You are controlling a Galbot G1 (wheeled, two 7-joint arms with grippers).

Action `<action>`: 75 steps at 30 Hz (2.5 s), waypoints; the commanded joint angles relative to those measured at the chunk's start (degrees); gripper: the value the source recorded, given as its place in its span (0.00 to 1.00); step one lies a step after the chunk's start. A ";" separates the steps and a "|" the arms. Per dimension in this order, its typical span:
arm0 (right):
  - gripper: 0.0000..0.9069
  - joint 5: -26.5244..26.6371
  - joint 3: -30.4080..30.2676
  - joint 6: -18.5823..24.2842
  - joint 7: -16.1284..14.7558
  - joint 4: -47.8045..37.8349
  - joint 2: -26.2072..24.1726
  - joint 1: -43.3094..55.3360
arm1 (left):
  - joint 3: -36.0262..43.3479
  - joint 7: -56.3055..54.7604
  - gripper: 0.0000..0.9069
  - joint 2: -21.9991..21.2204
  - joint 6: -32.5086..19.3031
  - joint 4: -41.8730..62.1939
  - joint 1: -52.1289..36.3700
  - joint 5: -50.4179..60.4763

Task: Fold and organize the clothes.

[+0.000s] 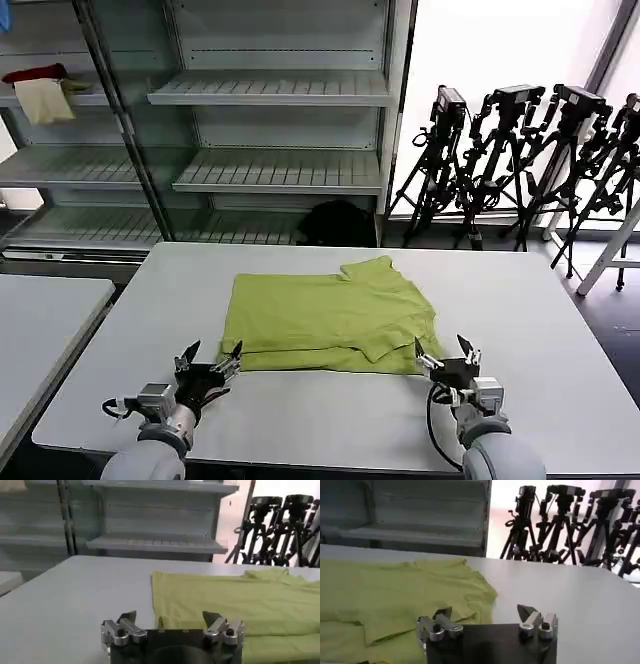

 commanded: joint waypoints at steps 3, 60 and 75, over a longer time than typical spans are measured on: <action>0.44 1.81 1.41 0.99 -0.56 0.82 -0.50 -5.28 | 0.44 -0.43 1.00 -0.33 0.42 0.40 2.15 0.54; 0.00 4.91 -3.87 -4.64 7.02 19.76 -1.92 -23.33 | -10.16 -4.64 0.00 4.63 -0.51 -14.94 24.85 -5.48; 1.00 3.63 -2.39 -4.64 5.10 19.60 -1.14 -18.98 | -5.28 -10.43 1.00 2.91 -4.08 -16.18 25.46 -1.95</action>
